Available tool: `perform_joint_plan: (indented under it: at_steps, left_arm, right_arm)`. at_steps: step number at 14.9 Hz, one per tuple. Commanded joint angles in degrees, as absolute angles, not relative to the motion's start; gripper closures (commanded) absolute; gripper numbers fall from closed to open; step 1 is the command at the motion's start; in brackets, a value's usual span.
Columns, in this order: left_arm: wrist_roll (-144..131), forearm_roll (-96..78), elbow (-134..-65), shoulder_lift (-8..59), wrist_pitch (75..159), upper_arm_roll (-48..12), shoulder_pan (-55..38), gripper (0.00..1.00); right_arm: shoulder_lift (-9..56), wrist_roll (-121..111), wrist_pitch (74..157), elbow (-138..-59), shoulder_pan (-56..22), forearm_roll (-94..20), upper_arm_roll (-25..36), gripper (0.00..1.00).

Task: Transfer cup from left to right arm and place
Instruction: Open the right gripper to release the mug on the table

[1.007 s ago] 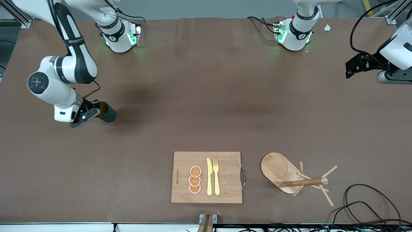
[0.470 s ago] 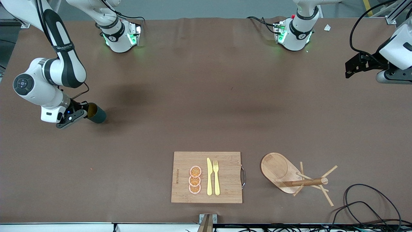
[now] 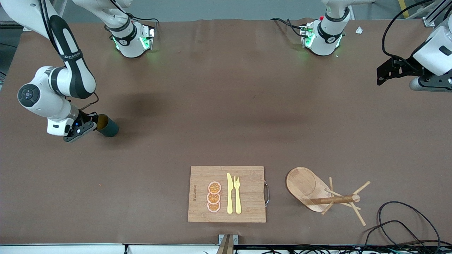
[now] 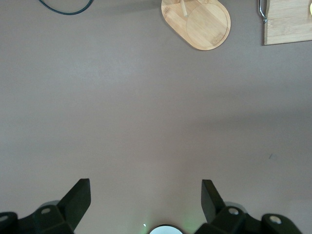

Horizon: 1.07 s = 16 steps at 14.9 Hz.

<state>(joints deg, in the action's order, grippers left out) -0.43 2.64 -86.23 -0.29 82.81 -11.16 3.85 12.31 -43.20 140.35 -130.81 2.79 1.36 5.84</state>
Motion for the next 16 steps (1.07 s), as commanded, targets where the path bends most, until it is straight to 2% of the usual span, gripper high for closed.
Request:
perform_joint_plan:
  at_steps: [1, 2, 3, 8, 12, 16]
  left_arm:
    - [-0.88, 3.25, -85.61, -0.53, 82.09, -11.69, 4.22, 0.00]
    - [-0.88, 3.25, -85.61, -0.53, 82.09, -11.69, 4.13, 0.00]
    - [-0.88, 3.25, -85.61, -0.53, 82.09, -11.69, 4.13, 0.00]
    - [-0.88, 3.16, -85.61, -0.53, 82.09, -11.69, 4.13, 0.00]
    - [-0.88, 3.25, -85.61, -0.53, 82.09, -11.69, 4.13, 0.00]
    - [-0.88, 3.25, -85.61, -0.53, 82.09, -11.69, 4.13, 0.00]
  right_arm:
    - [11.51, -43.59, 140.27, -131.31, 4.13, 1.93, 4.75, 0.25]
    - [11.43, -43.59, 140.01, -131.31, 4.13, 1.85, 4.75, 0.16]
    - [11.25, -43.42, 139.40, -131.22, 4.22, 1.85, 4.75, 0.00]
    - [8.88, -41.84, 134.74, -128.68, 4.22, -1.30, 4.57, 0.00]
    - [8.26, -31.24, 118.25, -117.10, 3.60, -2.99, 4.40, 0.00]
    - [5.11, -25.95, 116.54, -114.96, 3.78, -4.04, 4.48, 0.00]
